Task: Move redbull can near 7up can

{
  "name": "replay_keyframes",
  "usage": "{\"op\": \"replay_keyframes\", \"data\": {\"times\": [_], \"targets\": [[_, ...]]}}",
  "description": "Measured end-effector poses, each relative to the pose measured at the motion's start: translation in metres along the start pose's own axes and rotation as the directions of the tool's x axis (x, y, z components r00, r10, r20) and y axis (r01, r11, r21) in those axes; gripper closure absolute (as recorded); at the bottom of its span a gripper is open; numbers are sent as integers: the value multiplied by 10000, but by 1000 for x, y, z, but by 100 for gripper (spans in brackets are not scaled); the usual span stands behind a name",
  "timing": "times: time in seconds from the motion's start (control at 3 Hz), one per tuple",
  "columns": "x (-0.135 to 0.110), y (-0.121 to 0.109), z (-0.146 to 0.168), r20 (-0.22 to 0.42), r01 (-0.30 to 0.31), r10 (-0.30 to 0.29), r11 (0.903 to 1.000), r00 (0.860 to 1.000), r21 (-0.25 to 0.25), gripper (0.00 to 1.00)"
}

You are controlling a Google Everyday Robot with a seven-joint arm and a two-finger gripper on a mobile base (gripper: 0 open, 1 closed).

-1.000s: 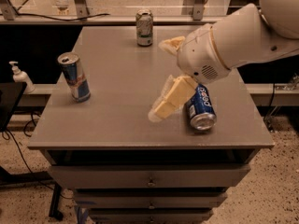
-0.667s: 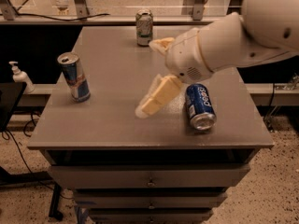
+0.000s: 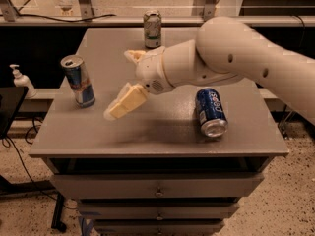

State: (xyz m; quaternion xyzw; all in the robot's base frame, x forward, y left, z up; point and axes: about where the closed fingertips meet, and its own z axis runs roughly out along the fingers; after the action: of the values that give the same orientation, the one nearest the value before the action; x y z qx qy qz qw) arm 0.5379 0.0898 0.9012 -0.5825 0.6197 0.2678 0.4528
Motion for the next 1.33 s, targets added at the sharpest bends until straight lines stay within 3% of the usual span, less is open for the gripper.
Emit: {"op": "replay_keyframes", "data": {"times": [1.0, 1.33], "targets": [[-32, 0, 97, 1774, -655, 694, 9975, 9817, -282, 0], [-41, -6, 116, 2192, -766, 795, 9968, 9724, -218, 17]]}}
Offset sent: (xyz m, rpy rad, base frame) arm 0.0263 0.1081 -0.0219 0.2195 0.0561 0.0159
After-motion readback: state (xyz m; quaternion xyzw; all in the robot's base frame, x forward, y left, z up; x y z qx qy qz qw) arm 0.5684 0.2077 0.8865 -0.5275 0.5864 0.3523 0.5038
